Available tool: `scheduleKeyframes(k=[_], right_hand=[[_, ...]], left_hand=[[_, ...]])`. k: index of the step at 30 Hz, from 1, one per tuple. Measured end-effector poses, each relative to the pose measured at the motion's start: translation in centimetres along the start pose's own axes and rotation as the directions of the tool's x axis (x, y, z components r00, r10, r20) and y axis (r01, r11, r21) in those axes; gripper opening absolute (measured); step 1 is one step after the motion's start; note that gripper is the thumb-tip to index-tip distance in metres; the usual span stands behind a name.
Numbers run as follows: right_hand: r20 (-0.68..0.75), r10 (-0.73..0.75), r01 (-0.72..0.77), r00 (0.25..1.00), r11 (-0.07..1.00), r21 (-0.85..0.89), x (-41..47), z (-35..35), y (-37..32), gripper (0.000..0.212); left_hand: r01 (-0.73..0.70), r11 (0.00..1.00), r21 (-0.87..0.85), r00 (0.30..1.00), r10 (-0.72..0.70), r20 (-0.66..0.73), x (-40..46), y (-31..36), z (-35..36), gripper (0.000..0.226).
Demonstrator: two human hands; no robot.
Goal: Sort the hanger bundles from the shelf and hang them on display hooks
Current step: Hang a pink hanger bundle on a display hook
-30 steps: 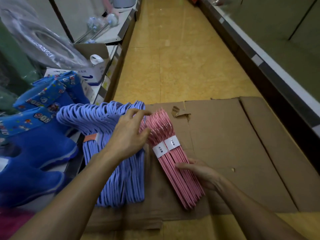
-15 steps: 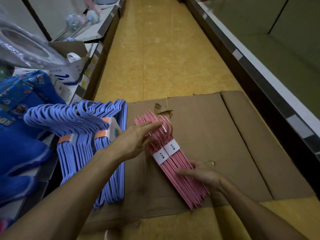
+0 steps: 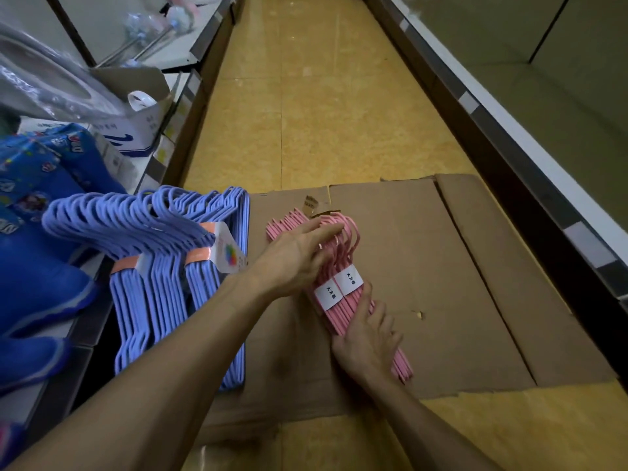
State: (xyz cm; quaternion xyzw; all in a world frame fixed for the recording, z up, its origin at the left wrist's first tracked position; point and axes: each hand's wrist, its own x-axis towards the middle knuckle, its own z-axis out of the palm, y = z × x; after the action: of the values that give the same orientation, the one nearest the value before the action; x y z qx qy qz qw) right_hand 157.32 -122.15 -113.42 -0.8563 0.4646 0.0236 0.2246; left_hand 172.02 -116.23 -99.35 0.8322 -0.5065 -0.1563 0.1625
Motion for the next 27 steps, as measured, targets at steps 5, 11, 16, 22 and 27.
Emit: scheduleKeyframes(k=[5, 11, 16, 22, 27], right_hand=[[-0.089, -0.001, 0.007, 0.996, 0.998, 0.066, 0.1, 0.8, 0.5, 0.105], [-0.074, 0.047, -0.019, 0.996, 0.94, 0.341, 0.7, -1.4, 1.5, 0.091], [-0.11, 0.01, 0.033, 0.994, 0.923, 0.383, 1.8, -5.2, 2.3, 0.087], [-0.102, -0.136, 0.166, 0.985, 0.651, 0.741, 3.1, -10.3, 1.5, 0.07], [-0.036, -0.185, 0.13, 0.982, 0.526, 0.84, 2.3, -13.0, 0.8, 0.078]], left_hand=[[0.065, 0.992, -0.107, 0.998, -0.066, -0.002, -0.4, 0.1, 0.0, 0.055], [0.151, 0.831, -0.536, 0.955, -0.262, -0.137, -0.5, -0.4, -1.2, 0.055], [0.245, 0.58, -0.777, 0.844, -0.522, -0.123, -0.3, -0.8, -1.3, 0.043], [0.278, -0.017, -0.96, 0.717, -0.661, 0.219, -0.2, -1.0, -2.0, 0.044], [0.159, -0.196, -0.968, 0.813, -0.529, 0.241, 0.1, -0.2, -2.6, 0.023]])
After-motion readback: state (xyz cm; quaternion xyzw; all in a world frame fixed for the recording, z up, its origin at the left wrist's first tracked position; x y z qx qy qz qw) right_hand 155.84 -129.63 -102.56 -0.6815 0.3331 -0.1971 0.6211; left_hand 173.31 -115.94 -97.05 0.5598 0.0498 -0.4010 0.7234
